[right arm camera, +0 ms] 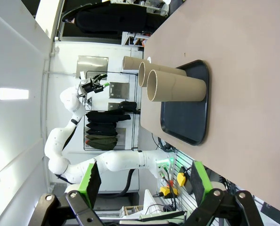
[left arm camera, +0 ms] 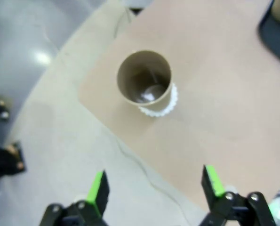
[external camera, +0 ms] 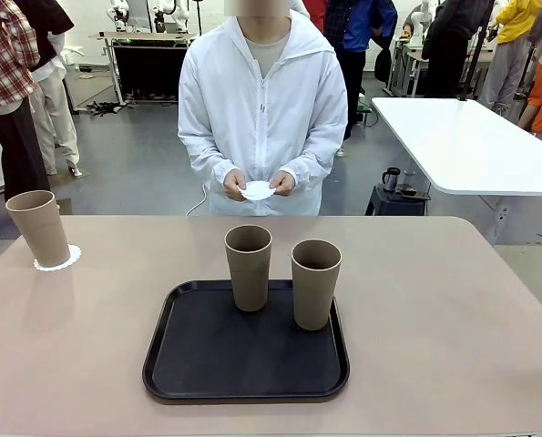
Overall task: Place coasters on the table and set cups on them.
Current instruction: Pick up one Reusable plastic cup and place it on a coaster set by the human.
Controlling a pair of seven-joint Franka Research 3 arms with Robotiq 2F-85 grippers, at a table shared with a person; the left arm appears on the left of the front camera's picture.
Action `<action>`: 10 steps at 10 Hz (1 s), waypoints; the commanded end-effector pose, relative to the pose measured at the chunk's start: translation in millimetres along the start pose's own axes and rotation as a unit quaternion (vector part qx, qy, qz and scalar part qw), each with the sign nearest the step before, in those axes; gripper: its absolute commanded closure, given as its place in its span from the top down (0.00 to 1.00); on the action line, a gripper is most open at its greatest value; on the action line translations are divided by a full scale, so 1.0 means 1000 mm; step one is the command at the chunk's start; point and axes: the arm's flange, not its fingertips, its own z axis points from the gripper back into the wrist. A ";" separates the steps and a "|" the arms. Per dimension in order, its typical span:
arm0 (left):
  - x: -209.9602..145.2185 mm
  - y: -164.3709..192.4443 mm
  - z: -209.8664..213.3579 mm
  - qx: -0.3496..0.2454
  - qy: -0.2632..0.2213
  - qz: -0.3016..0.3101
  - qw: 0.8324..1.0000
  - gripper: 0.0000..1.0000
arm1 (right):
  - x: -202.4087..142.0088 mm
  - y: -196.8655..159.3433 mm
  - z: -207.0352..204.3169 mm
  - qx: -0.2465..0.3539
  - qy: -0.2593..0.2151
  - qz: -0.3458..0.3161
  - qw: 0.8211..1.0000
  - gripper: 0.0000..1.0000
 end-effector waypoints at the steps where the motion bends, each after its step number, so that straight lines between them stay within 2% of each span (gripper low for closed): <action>1: 0.018 -0.032 0.001 0.022 0.029 -0.011 0.999 1.00 | 0.001 0.000 0.001 0.010 -0.004 0.004 1.000 1.00; 4: 0.037 -0.058 -0.010 0.046 0.040 -0.031 0.998 1.00 | 0.001 0.000 0.001 0.010 -0.004 0.004 1.000 1.00; 10: 0.038 -0.050 0.000 0.031 0.033 -0.035 0.998 1.00 | 0.001 0.000 0.001 0.010 -0.004 0.004 1.000 1.00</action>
